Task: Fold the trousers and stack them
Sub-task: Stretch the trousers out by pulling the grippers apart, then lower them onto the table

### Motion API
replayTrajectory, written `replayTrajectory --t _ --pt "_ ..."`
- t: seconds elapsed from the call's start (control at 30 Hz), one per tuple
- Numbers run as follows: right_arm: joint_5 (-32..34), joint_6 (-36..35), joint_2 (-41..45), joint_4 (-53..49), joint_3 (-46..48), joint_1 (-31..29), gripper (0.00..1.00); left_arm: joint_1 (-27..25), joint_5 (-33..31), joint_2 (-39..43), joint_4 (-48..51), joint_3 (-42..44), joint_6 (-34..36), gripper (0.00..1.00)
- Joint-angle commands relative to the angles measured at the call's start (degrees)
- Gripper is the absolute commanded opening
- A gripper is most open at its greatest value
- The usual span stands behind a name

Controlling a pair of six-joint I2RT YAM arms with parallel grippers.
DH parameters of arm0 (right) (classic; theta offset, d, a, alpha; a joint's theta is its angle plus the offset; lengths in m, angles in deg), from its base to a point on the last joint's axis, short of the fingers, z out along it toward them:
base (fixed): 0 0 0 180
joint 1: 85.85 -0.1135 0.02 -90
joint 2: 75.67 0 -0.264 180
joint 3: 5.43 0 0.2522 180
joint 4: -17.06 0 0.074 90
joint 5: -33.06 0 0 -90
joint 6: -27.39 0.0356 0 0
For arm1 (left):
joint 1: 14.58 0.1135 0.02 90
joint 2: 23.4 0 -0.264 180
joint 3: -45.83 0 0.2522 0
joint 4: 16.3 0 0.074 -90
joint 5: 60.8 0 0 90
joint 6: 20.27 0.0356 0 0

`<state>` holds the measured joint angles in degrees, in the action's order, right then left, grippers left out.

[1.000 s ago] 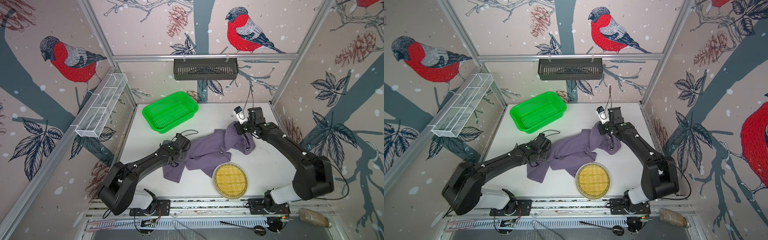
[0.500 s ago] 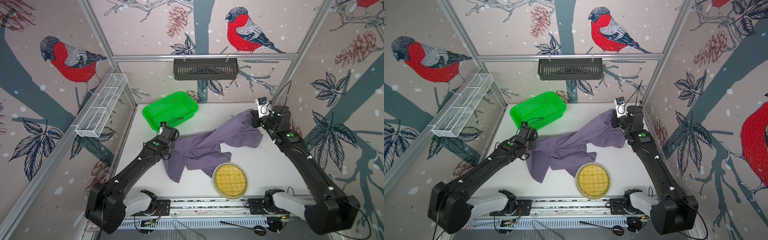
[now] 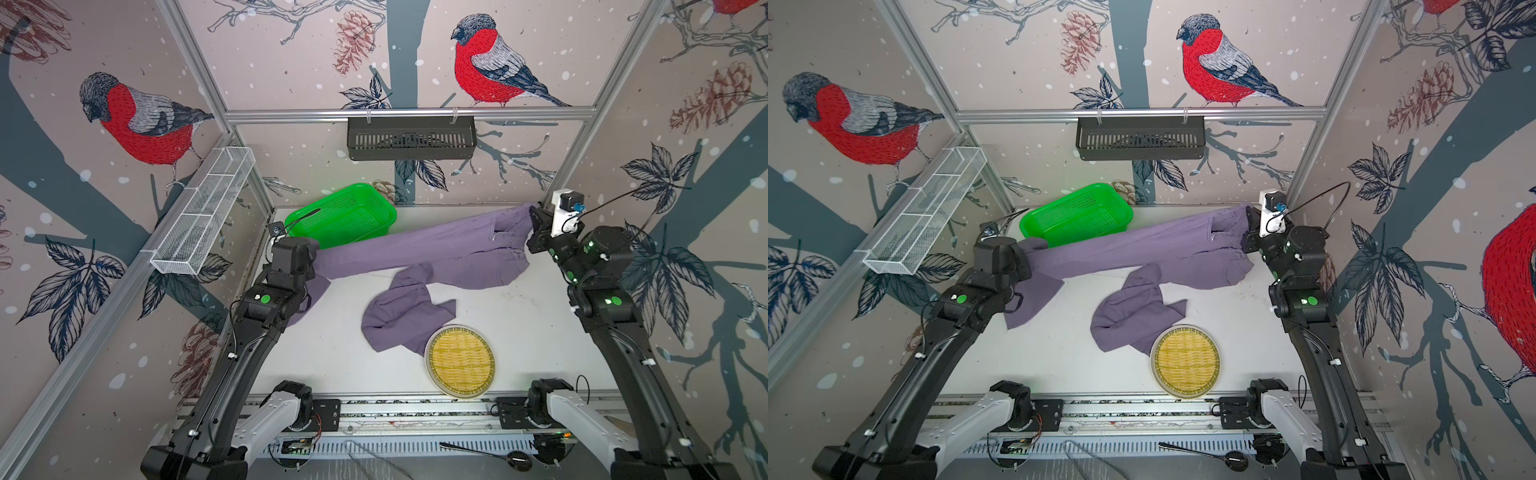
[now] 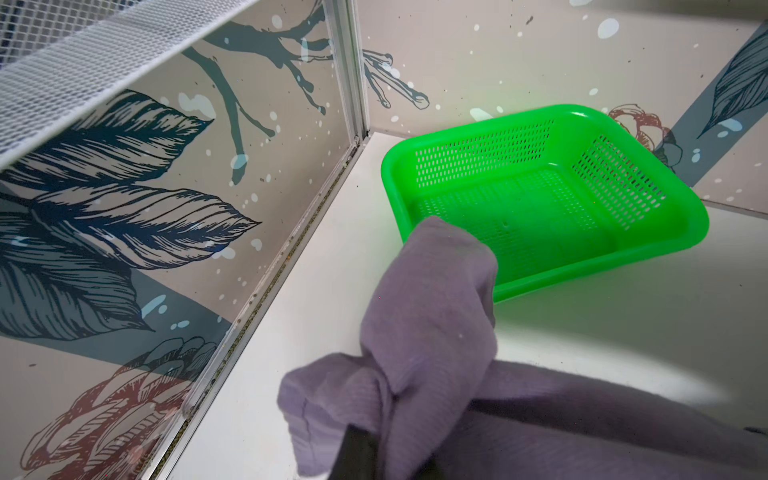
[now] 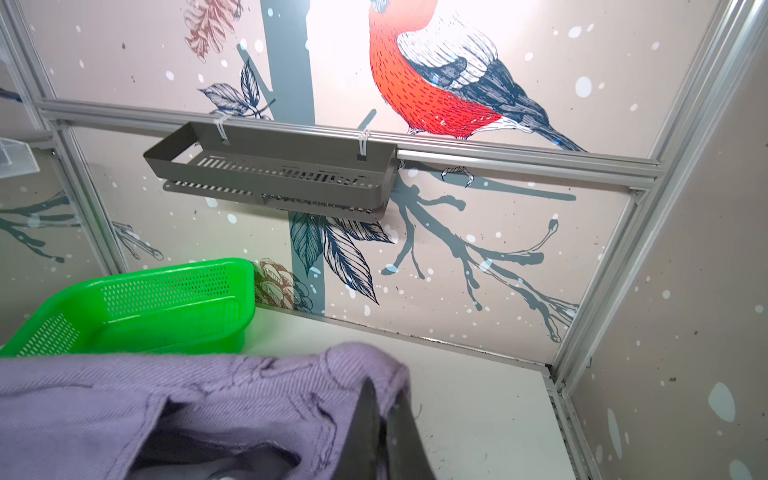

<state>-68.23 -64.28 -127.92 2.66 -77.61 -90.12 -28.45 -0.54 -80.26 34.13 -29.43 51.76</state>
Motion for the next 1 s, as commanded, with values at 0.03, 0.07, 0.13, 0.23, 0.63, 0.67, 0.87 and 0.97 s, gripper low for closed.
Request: replayTrajectory --t 0.03,0.07,0.13,0.23,0.63,0.67,0.87,0.97 --pt "6.94 0.15 -2.61 2.95 1.62 0.27 0.04 0.25 13.52 -5.75 -2.83 2.98 0.79 0.0" --pt "8.24 0.03 -3.85 2.44 2.01 0.34 0.04 0.24 16.69 -6.93 -4.85 3.97 0.67 0.0" --pt "11.65 -0.26 -6.3 2.02 2.51 0.54 0.04 0.29 24.04 -10.24 -9.53 6.87 0.09 0.0" --pt "17.88 -1.47 -10.56 1.5 2.3 1.31 0.04 0.01 30.36 -16.04 -12.93 7.13 -1.91 0.0" --pt "20.48 -2.51 -26.61 1.77 -1.62 8.62 0.04 -8.25 37.45 -37.27 -18.3 0.8 -4.77 0.17" --pt "20.94 -2.63 -28.21 1.49 -2.08 8.99 0.04 -8.56 37.32 -38.15 -17.61 -0.31 -4.47 0.23" --pt "22.82 -2.9 -35.23 0.11 -4.65 9.81 0.04 -8.91 33.03 -34.48 -14.08 -1.76 -1.68 0.62" --pt "23.92 -2.96 -37.56 -0.56 -5.8 9.84 0.04 -8.9 32.3 -29.89 -9.91 -0.68 0.06 0.69"
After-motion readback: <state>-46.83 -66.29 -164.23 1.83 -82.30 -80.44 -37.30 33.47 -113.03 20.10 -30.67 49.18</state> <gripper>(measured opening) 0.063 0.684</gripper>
